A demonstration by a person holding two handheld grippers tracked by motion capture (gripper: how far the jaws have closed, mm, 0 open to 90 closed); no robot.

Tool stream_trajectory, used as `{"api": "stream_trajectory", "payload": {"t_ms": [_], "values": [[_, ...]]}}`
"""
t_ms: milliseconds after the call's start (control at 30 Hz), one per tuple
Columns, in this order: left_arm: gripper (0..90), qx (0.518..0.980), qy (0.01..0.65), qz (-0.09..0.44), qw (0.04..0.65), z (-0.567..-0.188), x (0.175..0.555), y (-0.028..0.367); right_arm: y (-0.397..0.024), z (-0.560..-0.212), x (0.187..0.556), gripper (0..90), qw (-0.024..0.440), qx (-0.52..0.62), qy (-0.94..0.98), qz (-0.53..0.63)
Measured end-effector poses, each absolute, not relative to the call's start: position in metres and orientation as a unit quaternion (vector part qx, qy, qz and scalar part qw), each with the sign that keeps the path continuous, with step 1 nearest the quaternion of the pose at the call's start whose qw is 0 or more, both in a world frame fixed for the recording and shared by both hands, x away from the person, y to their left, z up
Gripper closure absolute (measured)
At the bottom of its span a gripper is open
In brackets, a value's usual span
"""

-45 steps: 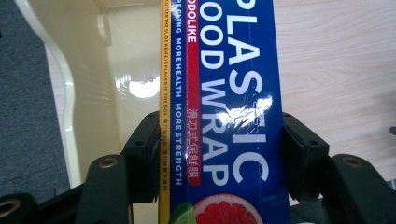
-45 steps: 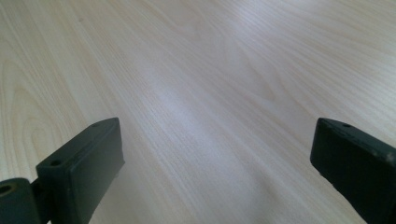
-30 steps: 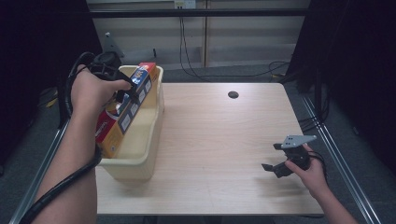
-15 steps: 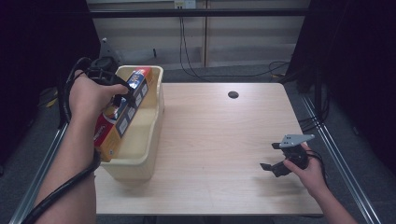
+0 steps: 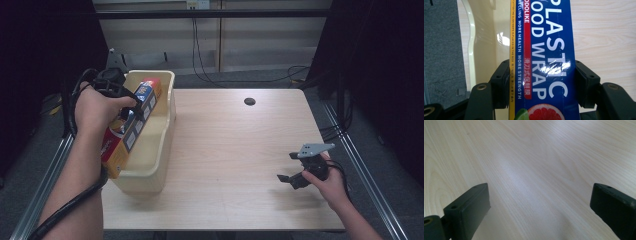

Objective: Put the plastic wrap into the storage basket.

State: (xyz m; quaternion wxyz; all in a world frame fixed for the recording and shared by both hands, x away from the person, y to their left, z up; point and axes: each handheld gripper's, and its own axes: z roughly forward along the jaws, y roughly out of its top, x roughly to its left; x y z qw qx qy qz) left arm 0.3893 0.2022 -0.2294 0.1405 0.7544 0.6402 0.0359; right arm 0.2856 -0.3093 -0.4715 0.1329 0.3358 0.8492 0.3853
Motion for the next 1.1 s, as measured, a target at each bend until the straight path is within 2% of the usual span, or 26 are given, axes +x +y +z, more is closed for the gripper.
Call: {"api": "stream_trajectory", "payload": {"t_ms": [1100], "values": [[40.7, 0.747, 0.652, 0.019, 0.125, -0.257, 0.392, 0.2, -0.308, -0.471, 0.286, 2.7, 0.135, 0.336, 0.849, 0.384]]}}
